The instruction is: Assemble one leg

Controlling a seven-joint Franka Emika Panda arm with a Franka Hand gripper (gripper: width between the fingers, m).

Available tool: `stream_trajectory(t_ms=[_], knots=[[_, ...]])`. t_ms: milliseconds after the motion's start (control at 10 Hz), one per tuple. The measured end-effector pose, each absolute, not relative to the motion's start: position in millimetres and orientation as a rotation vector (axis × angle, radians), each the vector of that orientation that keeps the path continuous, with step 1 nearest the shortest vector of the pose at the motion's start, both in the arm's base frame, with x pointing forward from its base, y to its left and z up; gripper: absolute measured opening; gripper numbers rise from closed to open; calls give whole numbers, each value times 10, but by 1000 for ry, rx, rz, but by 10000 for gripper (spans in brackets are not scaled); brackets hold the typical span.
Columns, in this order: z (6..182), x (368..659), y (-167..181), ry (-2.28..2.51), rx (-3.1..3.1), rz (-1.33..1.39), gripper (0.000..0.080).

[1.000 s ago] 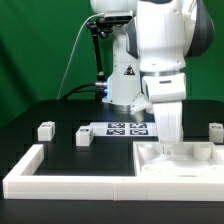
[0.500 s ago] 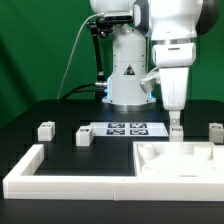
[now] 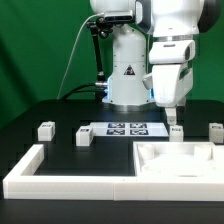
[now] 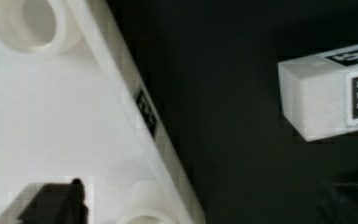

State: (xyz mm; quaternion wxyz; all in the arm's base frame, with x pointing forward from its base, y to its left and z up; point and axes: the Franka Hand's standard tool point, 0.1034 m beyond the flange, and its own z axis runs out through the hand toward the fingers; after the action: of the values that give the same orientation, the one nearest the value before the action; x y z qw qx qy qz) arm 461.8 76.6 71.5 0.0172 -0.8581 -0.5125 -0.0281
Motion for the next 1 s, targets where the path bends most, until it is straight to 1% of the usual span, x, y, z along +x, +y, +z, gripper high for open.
stream_trajectory(t_ms=[300, 700, 800, 900, 1000], knots=[[612, 4423, 845, -952, -2923, -108, 649], [608, 4400, 908, -367, -3024, -89, 649], [608, 4354, 1034, -135, -3035, -84, 649], [608, 4282, 1232, 53, -3031, -65, 649], [606, 4250, 1331, 128, -3023, -55, 649]])
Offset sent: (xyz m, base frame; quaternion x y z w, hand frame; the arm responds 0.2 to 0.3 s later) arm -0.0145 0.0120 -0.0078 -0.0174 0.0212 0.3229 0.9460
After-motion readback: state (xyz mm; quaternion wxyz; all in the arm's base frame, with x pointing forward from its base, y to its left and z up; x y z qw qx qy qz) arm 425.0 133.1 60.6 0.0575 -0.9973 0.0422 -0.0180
